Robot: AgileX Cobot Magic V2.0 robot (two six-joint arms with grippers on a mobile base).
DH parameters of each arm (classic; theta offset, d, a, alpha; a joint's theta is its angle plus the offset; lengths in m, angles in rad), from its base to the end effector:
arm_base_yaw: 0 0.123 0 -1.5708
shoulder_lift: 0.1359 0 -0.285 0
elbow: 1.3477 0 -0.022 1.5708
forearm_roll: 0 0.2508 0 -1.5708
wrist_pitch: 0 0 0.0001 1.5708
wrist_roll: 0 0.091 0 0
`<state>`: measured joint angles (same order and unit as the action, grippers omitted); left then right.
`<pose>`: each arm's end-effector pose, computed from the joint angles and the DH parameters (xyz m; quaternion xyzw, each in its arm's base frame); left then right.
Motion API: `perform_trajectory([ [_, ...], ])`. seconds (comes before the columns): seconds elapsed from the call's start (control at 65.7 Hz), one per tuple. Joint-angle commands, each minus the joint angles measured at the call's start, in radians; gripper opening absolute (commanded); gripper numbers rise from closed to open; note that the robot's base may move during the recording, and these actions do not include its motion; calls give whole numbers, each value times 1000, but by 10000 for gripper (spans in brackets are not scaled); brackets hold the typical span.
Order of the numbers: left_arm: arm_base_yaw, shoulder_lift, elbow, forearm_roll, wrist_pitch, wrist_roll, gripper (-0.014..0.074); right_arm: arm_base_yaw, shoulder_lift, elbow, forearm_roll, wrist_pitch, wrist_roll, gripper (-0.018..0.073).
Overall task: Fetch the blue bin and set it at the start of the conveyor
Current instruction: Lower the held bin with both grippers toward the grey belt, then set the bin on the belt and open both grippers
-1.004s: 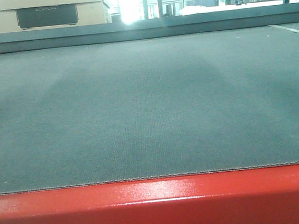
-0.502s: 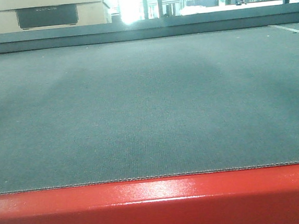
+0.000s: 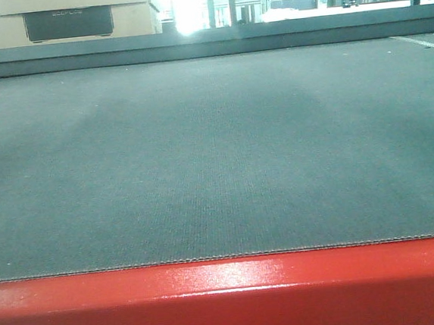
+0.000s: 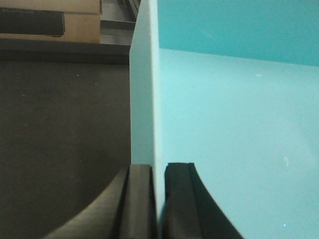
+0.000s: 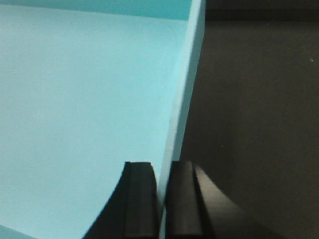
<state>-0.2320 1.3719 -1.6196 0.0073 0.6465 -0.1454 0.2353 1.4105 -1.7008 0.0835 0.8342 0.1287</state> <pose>0.2904 -0.0682 0.4827 0.0360 0.8075 -0.1070 0.5790 0.2901 0.0753 0.4808 -0.0377 0.8473 0.1360 0.5121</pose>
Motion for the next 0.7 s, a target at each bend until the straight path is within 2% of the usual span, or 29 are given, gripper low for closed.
perform_trajectory([
  [0.0, 6, -11, -8, 24, -11, 5, -111, -12, -15, -9, -44, -26, -23, -152],
  [0.183, 6, 71, -8, 24, 141, 5, -111, -14, 37, -2, -67, 16, -23, -152],
  [0.335, 6, 176, -6, 24, 208, 5, -111, -14, 149, 0, -84, 77, -23, -152],
  [0.487, 6, 259, 22, 24, 219, 5, -111, -14, 277, 0, -77, 78, -23, -152],
  [0.685, 6, 322, 91, 24, 176, 5, -111, -14, 401, 0, -77, 83, -23, -130],
])
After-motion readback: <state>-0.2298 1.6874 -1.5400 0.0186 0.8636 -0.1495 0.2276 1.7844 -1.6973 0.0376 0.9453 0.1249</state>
